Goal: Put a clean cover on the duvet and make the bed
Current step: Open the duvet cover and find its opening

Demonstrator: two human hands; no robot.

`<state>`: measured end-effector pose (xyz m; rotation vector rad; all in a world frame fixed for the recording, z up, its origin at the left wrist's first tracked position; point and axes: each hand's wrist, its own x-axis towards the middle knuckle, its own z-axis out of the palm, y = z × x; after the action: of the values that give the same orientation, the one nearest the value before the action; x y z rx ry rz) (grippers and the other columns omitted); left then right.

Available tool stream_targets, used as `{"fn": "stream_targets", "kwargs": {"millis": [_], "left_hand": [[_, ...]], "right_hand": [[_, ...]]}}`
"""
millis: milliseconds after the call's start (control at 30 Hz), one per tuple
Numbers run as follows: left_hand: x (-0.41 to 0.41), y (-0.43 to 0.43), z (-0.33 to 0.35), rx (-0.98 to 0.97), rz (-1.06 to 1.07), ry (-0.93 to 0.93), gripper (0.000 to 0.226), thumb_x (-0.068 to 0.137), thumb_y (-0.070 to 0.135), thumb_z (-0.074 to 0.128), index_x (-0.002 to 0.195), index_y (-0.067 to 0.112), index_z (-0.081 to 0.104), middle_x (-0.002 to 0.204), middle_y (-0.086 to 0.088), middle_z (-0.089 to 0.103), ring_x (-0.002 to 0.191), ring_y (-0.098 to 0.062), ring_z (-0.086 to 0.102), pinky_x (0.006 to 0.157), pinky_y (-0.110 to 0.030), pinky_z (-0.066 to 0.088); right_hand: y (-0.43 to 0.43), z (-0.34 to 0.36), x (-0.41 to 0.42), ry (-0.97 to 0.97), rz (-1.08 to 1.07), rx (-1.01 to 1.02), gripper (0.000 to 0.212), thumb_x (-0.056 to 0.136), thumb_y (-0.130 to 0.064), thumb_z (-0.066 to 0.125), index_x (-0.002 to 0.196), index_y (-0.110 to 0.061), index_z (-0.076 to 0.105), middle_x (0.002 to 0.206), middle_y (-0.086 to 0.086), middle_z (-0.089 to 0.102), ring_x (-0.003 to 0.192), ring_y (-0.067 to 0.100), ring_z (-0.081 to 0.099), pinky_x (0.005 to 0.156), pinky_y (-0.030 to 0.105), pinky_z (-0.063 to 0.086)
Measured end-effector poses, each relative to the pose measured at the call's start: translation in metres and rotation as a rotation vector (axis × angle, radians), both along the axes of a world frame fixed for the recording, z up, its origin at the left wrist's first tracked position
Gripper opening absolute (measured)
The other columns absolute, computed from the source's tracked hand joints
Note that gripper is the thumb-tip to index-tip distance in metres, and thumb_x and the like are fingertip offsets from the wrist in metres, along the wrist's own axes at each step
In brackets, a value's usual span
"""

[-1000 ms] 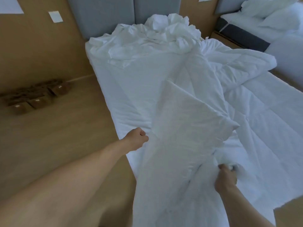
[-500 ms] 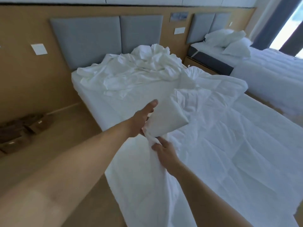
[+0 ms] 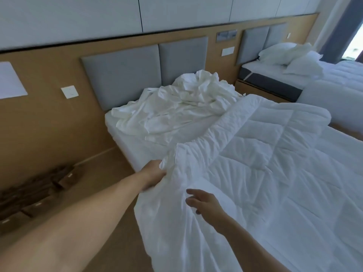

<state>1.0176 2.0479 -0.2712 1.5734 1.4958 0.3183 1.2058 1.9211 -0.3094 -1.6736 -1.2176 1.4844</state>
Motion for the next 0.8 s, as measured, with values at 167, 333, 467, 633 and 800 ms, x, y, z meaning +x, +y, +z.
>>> {"fn": "stream_targets", "kwargs": {"millis": [167, 333, 467, 633, 800], "left_hand": [[-0.023, 0.052, -0.005, 0.094, -0.200, 0.034, 0.030, 0.090, 0.027, 0.063, 0.120, 0.026, 0.066, 0.115, 0.005, 0.068, 0.104, -0.017, 0.062, 0.089, -0.029, 0.047], [-0.053, 0.122, -0.006, 0.152, -0.315, 0.017, 0.019, 0.091, 0.020, 0.057, 0.105, 0.030, 0.065, 0.109, 0.005, 0.069, 0.103, -0.017, 0.063, 0.093, -0.032, 0.050], [-0.091, 0.185, 0.001, 0.203, -0.411, 0.030, 0.029, 0.093, 0.018, 0.051, 0.117, 0.021, 0.066, 0.115, 0.002, 0.069, 0.108, -0.019, 0.062, 0.098, -0.035, 0.049], [-0.118, 0.259, 0.014, 0.277, -0.490, 0.039, 0.040, 0.097, 0.019, 0.050, 0.136, 0.020, 0.059, 0.138, 0.002, 0.060, 0.130, -0.019, 0.053, 0.112, -0.035, 0.040], [-0.088, 0.299, 0.038, 0.352, -0.730, 0.036, 0.014, 0.095, 0.007, 0.051, 0.102, 0.000, 0.062, 0.109, -0.015, 0.064, 0.106, -0.031, 0.059, 0.080, -0.019, 0.036]], "right_hand": [[0.077, 0.016, -0.014, 0.171, -0.270, -0.096, 0.058, 0.089, -0.050, 0.066, 0.138, -0.022, 0.052, 0.123, 0.003, 0.063, 0.110, 0.022, 0.062, 0.090, 0.042, 0.055], [0.157, 0.038, -0.055, 0.308, -0.376, -0.240, 0.067, 0.077, -0.067, 0.065, 0.124, -0.021, 0.054, 0.122, 0.018, 0.063, 0.109, 0.037, 0.063, 0.084, 0.052, 0.057], [0.219, 0.047, -0.092, 0.352, -0.521, -0.209, 0.084, 0.079, -0.067, 0.065, 0.140, -0.014, 0.044, 0.116, 0.023, 0.065, 0.102, 0.042, 0.067, 0.082, 0.056, 0.057], [0.280, 0.069, -0.127, 0.530, -0.572, -0.212, 0.076, 0.082, -0.070, 0.059, 0.137, -0.020, 0.043, 0.111, 0.027, 0.067, 0.101, 0.045, 0.068, 0.094, 0.062, 0.050], [0.337, 0.079, -0.118, 0.463, -0.667, -0.190, 0.052, 0.084, -0.053, 0.070, 0.113, -0.009, 0.069, 0.104, 0.017, 0.075, 0.101, 0.034, 0.071, 0.099, 0.053, 0.050]]}}
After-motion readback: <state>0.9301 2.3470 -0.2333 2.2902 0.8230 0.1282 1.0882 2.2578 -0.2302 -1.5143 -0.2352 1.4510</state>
